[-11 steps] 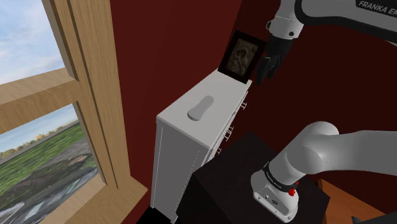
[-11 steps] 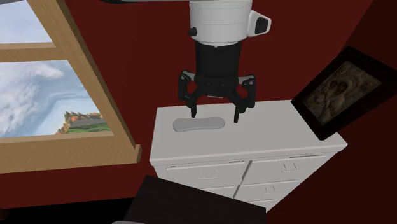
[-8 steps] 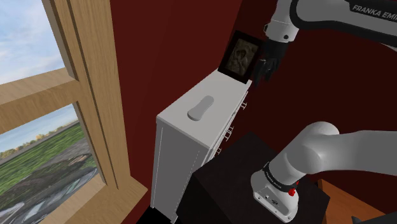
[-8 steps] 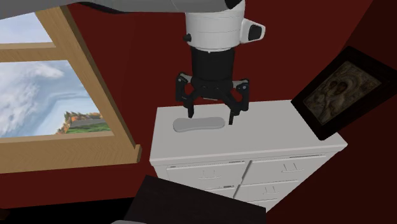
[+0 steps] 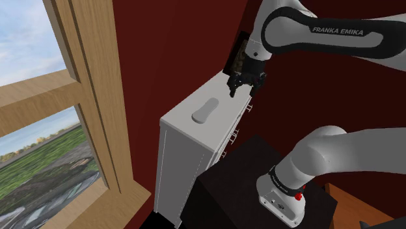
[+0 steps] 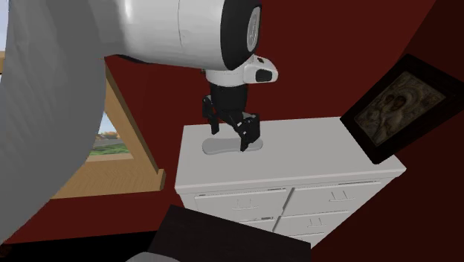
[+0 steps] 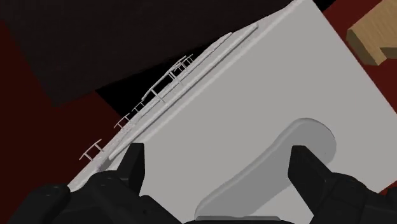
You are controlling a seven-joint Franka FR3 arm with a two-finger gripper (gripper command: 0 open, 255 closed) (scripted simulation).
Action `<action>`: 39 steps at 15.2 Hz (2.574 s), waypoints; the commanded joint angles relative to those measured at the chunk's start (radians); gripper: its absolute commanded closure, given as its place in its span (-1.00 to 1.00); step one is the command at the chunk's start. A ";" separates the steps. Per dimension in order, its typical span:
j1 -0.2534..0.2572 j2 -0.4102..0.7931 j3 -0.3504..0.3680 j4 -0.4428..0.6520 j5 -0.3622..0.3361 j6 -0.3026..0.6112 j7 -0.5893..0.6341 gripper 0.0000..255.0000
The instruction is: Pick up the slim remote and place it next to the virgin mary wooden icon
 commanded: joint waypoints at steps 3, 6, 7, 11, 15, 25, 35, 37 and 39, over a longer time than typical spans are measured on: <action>-0.051 0.121 0.084 -0.014 0.050 0.166 0.221 -1.00; -0.092 0.222 0.141 -0.006 0.067 0.282 0.383 -1.00; -0.107 0.258 0.159 0.000 0.068 0.320 0.437 -1.00; -0.172 0.411 0.225 0.036 0.046 0.465 0.662 -1.00; -0.193 0.480 0.244 0.038 0.022 0.538 0.741 -1.00; -0.198 0.539 0.256 0.008 0.002 0.624 0.759 -1.00; -0.198 0.538 0.256 0.008 0.002 0.623 0.759 1.00; -0.198 0.538 0.256 0.008 0.002 0.623 0.759 1.00; -0.197 0.528 0.255 0.013 0.006 0.608 0.755 1.00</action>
